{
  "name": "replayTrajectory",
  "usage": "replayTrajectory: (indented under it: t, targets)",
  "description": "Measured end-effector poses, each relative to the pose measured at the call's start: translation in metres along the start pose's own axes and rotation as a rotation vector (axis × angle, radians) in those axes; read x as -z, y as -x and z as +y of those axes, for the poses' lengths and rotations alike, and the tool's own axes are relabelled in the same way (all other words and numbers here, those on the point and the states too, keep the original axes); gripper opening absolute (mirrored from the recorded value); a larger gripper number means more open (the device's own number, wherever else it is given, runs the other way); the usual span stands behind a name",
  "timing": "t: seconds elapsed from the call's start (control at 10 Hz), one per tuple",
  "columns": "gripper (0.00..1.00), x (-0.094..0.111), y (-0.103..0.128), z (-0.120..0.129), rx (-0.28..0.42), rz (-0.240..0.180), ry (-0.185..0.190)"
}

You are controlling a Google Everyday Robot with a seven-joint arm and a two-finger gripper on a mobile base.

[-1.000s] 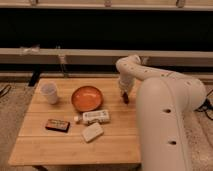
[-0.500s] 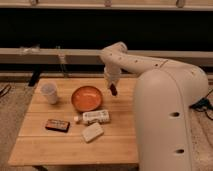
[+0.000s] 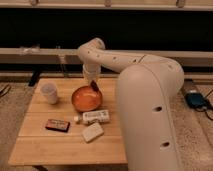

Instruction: Place the pepper in the ceramic cup

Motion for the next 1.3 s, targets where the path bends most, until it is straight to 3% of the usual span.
replayTrajectory:
  t: [0.3, 0.7, 0.9, 1.1, 1.3]
  targets:
    - [0.18, 0.019, 0.029, 0.040, 0.100, -0.063, -0.001]
    - [0.18, 0.049, 0.048, 0.027, 0.137, -0.107, -0.068]
    - [0.18, 0.060, 0.056, 0.020, 0.140, -0.123, -0.074]
    - [0.18, 0.061, 0.057, 0.022, 0.143, -0.129, -0.053]
    - [0.18, 0.047, 0.056, 0.050, 0.162, -0.144, 0.006]
